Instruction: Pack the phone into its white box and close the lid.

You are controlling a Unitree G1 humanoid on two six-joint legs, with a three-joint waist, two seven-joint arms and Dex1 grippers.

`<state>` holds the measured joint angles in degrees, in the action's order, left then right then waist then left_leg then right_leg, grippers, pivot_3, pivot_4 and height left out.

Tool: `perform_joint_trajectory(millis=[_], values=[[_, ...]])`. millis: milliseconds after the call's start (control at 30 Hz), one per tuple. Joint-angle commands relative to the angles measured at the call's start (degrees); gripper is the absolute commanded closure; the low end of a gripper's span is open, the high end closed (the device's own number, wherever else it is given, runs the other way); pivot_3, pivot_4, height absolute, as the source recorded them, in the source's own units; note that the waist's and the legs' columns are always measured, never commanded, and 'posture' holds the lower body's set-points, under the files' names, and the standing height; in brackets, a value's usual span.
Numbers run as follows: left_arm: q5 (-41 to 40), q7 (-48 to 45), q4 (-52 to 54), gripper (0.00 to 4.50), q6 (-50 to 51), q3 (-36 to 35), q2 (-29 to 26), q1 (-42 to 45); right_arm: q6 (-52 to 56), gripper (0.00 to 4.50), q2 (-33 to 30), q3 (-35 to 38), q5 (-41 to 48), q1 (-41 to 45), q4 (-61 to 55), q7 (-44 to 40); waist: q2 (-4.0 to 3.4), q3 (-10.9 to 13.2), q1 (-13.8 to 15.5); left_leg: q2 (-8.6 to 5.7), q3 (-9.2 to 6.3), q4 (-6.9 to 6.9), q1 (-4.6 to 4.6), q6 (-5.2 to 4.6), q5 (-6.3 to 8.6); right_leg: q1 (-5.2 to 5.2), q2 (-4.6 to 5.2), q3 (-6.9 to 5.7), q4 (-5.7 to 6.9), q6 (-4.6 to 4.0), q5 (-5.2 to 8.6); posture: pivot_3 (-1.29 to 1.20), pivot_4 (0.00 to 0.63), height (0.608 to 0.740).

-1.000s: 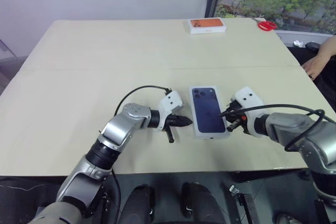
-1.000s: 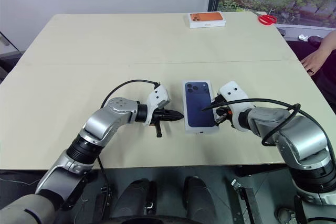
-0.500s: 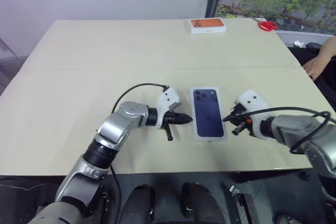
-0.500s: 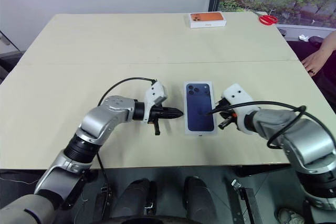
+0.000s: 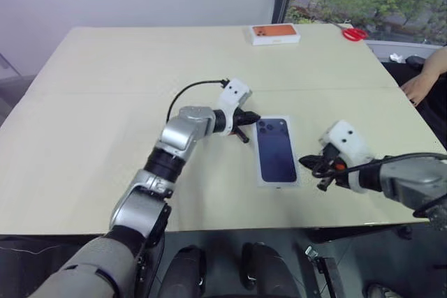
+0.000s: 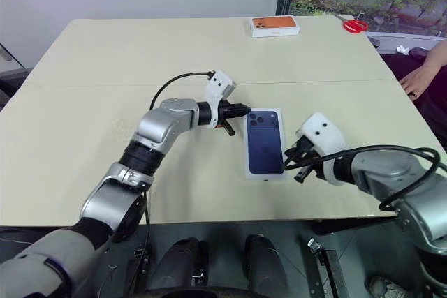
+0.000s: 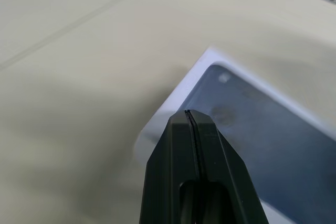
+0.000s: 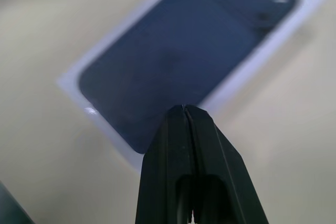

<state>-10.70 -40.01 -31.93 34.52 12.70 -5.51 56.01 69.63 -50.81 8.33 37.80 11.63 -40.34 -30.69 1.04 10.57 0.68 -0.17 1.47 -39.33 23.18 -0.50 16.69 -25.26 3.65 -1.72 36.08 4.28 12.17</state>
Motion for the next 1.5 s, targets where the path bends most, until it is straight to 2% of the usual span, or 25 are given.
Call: perform_joint_trajectory(millis=[33,267,400,567,667,733,833,1000,1100,1233,1500], values=[[3.52,-0.59,-4.21,4.5,-2.17,2.7,0.86,2.4,3.73,4.46,3.55,-1.45,0.5,1.26,-1.38,4.05,0.01,-0.01,0.08,0.01,-0.01,0.0,0.0,0.0,0.0,0.01,0.01,0.0,0.0,0.0,0.0,0.0,0.15,0.74],[8.02,-2.44,-8.04,4.5,-4.56,5.85,1.78,2.02,8.91,4.46,7.17,-3.94,-0.05,0.39,-1.22,7.75,0.03,-0.07,0.18,-0.01,0.0,0.0,-0.01,0.0,0.0,0.05,0.07,0.0,-0.02,0.0,0.0,0.0,0.15,0.74],[8.49,-2.64,-8.44,4.5,-4.96,5.24,2.24,1.72,9.99,4.46,8.0,-3.79,-0.29,0.23,-0.35,8.72,0.08,-0.12,0.18,-0.01,-0.02,0.0,-0.12,-0.01,0.01,0.17,0.07,-0.01,-0.04,-0.01,0.0,0.0,0.15,0.74],[6.2,-2.95,-5.31,4.5,-5.34,1.15,0.87,0.35,10.61,4.46,8.27,-2.98,0.08,0.5,-1.08,8.8,0.09,-0.12,0.1,0.0,-0.03,0.02,-0.36,-0.08,0.06,0.41,0.07,-0.02,-0.09,0.0,0.01,0.0,0.15,0.74],[4.17,-4.11,-0.71,4.5,-8.19,-1.96,-0.81,-1.42,7.22,4.46,8.74,-2.23,-1.02,1.25,-2.06,9.27,0.08,-0.12,-0.05,0.02,-0.04,0.03,-0.37,-0.09,0.06,0.41,0.06,-0.02,-0.07,0.0,0.01,0.0,0.15,0.74],[2.13,-5.65,5.49,4.5,-10.68,-4.58,-3.28,-4.09,2.32,4.46,8.13,-0.25,-3.08,1.71,-2.07,9.36,0.06,-0.09,-0.23,0.02,-0.01,0.04,-0.36,-0.09,0.06,0.35,0.06,0.0,-0.06,0.0,0.01,0.0,0.15,0.74],[-0.16,-9.73,19.0,4.5,-14.7,-9.25,-12.94,-13.72,-10.47,4.46,6.75,3.51,-9.17,-0.82,1.1,8.51,0.04,-0.1,-0.78,0.05,0.04,0.1,-0.33,-0.08,0.06,0.24,0.06,0.06,0.01,0.0,0.01,0.0,0.15,0.74],[-7.01,-11.29,26.65,4.5,-9.13,-18.64,-22.63,-24.85,-18.01,4.46,8.2,8.46,-10.03,-0.88,9.66,6.34,0.04,-0.1,-0.32,0.08,0.04,0.14,-0.53,-0.05,0.04,0.41,0.04,0.06,0.0,-0.02,0.01,0.0,0.15,0.74],[-8.55,-12.3,29.2,4.5,-9.45,-22.1,-26.84,-31.6,-20.65,4.46,9.1,10.54,-9.48,-0.36,13.67,4.99,0.04,-0.1,-0.01,0.05,0.08,0.15,-0.61,-0.06,0.05,0.5,0.09,0.05,-0.06,-0.01,0.02,0.0,0.15,0.74],[-11.14,-11.8,33.96,4.5,-9.54,-25.61,-28.69,-39.22,-23.59,4.46,8.9,10.12,-9.75,-1.01,16.87,2.46,0.04,-0.09,0.24,0.03,0.08,0.14,-0.59,-0.06,0.05,0.53,0.17,0.04,-0.08,-0.02,0.02,0.0,0.15,0.74],[-12.16,-8.84,35.85,4.5,-9.09,-27.1,-29.84,-42.76,-24.7,4.46,11.15,7.72,-8.66,-1.21,16.71,0.46,0.04,-0.09,-0.15,0.04,0.09,0.16,-0.64,-0.06,0.06,0.54,0.16,0.07,-0.07,-0.02,0.02,0.0,0.15,0.74]])
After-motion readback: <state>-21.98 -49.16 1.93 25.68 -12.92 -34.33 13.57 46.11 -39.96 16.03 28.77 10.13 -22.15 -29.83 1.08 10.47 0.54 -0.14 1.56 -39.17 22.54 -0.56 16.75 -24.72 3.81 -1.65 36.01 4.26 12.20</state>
